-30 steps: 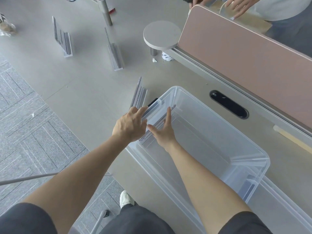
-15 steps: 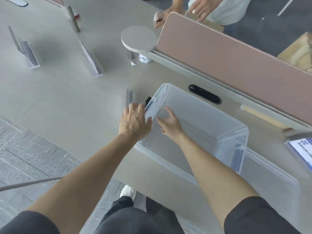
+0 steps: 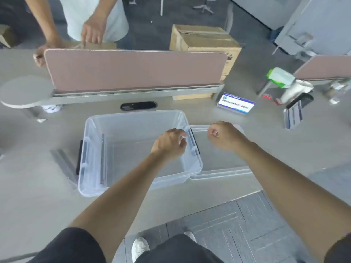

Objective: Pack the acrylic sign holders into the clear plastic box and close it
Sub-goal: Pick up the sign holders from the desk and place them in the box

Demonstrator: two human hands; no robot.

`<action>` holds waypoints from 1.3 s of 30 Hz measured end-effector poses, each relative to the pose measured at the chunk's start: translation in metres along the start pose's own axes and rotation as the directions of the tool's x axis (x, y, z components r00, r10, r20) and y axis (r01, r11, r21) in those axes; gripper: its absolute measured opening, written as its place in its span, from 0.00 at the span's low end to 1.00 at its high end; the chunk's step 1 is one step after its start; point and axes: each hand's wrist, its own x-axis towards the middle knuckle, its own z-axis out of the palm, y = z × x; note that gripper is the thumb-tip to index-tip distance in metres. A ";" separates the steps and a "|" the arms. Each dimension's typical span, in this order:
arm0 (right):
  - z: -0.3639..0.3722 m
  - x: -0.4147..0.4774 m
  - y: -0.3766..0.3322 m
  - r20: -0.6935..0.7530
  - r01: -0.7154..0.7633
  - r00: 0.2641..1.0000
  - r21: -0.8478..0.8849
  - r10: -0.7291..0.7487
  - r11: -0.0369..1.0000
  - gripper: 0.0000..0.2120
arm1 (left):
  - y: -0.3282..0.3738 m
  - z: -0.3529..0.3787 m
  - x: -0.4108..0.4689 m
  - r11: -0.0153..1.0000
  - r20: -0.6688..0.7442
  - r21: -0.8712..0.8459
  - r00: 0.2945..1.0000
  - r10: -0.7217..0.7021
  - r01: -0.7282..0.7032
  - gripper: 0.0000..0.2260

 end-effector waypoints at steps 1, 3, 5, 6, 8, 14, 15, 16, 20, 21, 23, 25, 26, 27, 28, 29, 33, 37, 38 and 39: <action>-0.007 -0.010 0.021 -0.009 -0.049 0.999 -0.013 0.049 0.999 0.06 | 0.015 0.012 0.009 0.999 0.028 0.008 0.999 0.046 -0.046 0.12; -0.016 -0.030 0.064 -0.027 -0.149 0.988 -0.007 0.149 0.989 0.08 | 0.045 0.035 0.027 0.992 0.086 0.043 0.990 0.113 -0.117 0.11; -0.024 -0.047 0.105 -0.032 -0.231 0.973 -0.015 0.230 0.973 0.09 | 0.074 0.058 0.045 0.981 0.151 0.102 0.977 0.149 -0.165 0.10; -0.027 -0.055 0.125 -0.029 -0.253 0.967 -0.036 0.252 0.967 0.10 | 0.089 0.070 0.054 0.973 0.174 0.129 0.970 0.170 -0.193 0.10; -0.033 -0.066 0.166 -0.015 -0.280 0.960 -0.079 0.280 0.957 0.12 | 0.116 0.093 0.072 0.960 0.211 0.171 0.960 0.183 -0.220 0.09; -0.048 -0.063 0.276 -0.022 -0.296 0.955 -0.029 0.295 0.955 0.13 | 0.174 0.146 0.121 0.944 0.224 0.285 0.969 0.105 -0.168 0.12; -0.050 -0.059 0.292 -0.020 -0.290 0.957 -0.009 0.290 0.957 0.13 | 0.180 0.153 0.128 0.941 0.219 0.304 0.972 0.082 -0.148 0.12; -0.052 -0.054 0.305 -0.017 -0.285 0.958 0.001 0.285 0.959 0.13 | 0.185 0.157 0.135 0.941 0.208 0.316 0.977 0.055 -0.120 0.12; -0.057 -0.019 0.342 0.033 -0.255 0.966 0.000 0.255 0.967 0.12 | 0.191 0.163 0.155 0.966 0.127 0.254 0.989 -0.080 0.046 0.10; -0.057 -0.007 0.348 0.042 -0.250 0.967 -0.002 0.250 0.968 0.12 | 0.186 0.164 0.160 0.968 0.111 0.240 0.988 -0.106 0.077 0.10; -0.058 0.017 0.358 0.061 -0.247 0.967 0.000 0.247 0.969 0.12 | 0.176 0.165 0.176 0.963 0.093 0.242 0.985 -0.142 0.116 0.10; -0.059 0.042 0.363 0.078 -0.246 0.966 -0.012 0.246 0.969 0.12 | 0.165 0.167 0.196 0.956 0.085 0.247 0.980 -0.182 0.156 0.10; -0.060 0.055 0.366 0.078 -0.245 0.966 -0.029 0.247 0.969 0.12 | 0.161 0.168 0.209 0.955 0.079 0.244 0.978 -0.192 0.167 0.10; -0.062 0.066 0.367 0.074 -0.246 0.966 -0.046 0.249 0.968 0.12 | 0.158 0.170 0.221 0.956 0.075 0.237 0.978 -0.194 0.172 0.10; -0.065 0.077 0.368 0.078 -0.249 0.964 -0.061 0.254 0.966 0.12 | 0.157 0.171 0.234 0.958 0.073 0.227 0.978 -0.195 0.174 0.10; -0.067 0.088 0.369 0.087 -0.249 0.963 -0.078 0.255 0.965 0.12 | 0.156 0.173 0.246 0.960 0.069 0.212 0.977 -0.199 0.181 0.10; -0.077 0.130 0.377 0.066 -0.238 0.967 -0.105 0.246 0.966 0.11 | 0.156 0.179 0.290 0.963 0.066 0.176 0.974 -0.218 0.204 0.12; -0.076 0.177 0.396 0.045 -0.231 0.971 -0.096 0.236 0.968 0.12 | 0.159 0.188 0.332 0.954 0.041 0.231 0.978 -0.206 0.191 0.16; -0.074 0.191 0.401 0.047 -0.229 0.971 -0.104 0.235 0.968 0.13 | 0.160 0.192 0.344 0.948 0.031 0.250 0.977 -0.210 0.196 0.17; -0.070 0.206 0.408 0.052 -0.224 0.972 -0.109 0.230 0.969 0.13 | 0.161 0.196 0.356 0.943 0.024 0.268 0.977 -0.213 0.199 0.17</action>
